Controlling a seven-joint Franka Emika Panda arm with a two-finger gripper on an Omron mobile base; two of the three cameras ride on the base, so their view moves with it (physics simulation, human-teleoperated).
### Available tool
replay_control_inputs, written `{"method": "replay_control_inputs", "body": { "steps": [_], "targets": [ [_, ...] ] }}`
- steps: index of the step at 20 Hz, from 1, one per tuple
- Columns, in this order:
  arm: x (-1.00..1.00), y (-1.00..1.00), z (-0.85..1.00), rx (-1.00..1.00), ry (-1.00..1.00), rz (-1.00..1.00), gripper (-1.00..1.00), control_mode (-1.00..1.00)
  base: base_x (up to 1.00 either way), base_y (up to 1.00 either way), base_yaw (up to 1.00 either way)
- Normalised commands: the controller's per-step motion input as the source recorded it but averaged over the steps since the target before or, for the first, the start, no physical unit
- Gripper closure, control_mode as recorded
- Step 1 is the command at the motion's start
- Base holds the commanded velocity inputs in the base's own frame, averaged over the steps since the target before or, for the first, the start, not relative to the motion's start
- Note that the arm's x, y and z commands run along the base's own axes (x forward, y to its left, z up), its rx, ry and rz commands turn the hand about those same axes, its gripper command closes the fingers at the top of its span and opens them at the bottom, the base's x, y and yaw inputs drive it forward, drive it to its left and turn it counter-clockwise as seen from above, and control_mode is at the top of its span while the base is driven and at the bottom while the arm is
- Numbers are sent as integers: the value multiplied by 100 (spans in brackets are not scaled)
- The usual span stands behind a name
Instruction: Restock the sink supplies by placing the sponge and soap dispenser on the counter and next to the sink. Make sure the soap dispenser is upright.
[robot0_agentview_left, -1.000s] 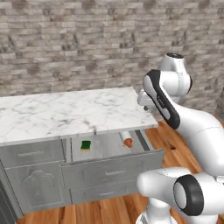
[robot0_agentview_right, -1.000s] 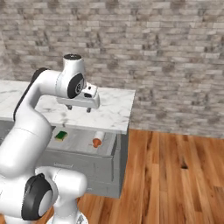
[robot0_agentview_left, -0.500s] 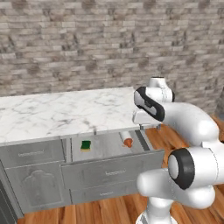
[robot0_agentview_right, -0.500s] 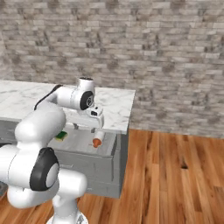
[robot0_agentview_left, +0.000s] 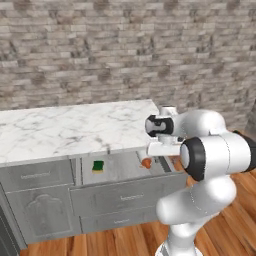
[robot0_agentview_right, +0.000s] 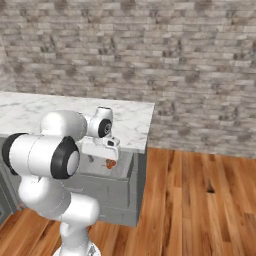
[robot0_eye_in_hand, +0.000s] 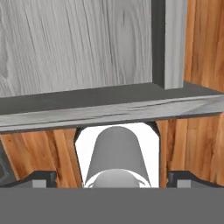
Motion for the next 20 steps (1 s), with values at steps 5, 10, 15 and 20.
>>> {"method": "replay_control_inputs", "body": {
  "steps": [5,10,15,20],
  "targets": [
    [57,0,-57,0,16,0,-100,-100,0,0,0],
    [76,0,-45,3,0,0,-100,-100,0,0,0],
    [49,2,-43,0,1,0,-100,-100,0,0,0],
    [1,25,-64,-1,2,0,-100,-100,0,0,0]
  ]
}}
